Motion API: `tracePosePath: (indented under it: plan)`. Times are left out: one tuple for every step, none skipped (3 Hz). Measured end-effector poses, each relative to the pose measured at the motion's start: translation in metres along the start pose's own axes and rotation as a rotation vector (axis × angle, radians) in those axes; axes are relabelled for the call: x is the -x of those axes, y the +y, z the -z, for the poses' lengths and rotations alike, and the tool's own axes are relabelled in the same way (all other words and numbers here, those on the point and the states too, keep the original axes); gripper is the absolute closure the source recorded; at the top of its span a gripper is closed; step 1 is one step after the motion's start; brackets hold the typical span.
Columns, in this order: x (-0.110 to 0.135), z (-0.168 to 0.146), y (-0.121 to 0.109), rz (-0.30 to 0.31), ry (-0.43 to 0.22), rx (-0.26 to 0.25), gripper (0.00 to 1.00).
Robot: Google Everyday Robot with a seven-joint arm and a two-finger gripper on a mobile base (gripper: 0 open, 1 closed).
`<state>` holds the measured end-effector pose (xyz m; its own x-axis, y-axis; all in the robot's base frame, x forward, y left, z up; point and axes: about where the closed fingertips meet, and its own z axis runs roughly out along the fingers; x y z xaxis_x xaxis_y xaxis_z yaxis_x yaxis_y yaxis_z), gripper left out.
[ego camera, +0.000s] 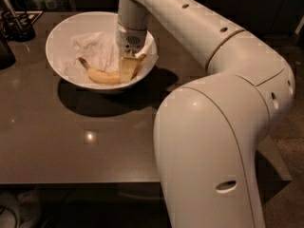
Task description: Pick banana from white bowl
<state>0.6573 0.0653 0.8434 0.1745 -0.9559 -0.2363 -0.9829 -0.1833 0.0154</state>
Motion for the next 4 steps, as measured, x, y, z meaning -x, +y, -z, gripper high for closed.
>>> tracePosePath:
  plan:
    - [0.000,0.000,0.000,0.000,0.000,0.000,1.00]
    - [0.008,0.023,0.006,0.008,-0.041,-0.063,1.00]
    - [0.019,0.054,0.024,0.039,-0.098,-0.127,1.00]
    - [0.027,0.077,0.045,0.082,-0.158,-0.174,1.00]
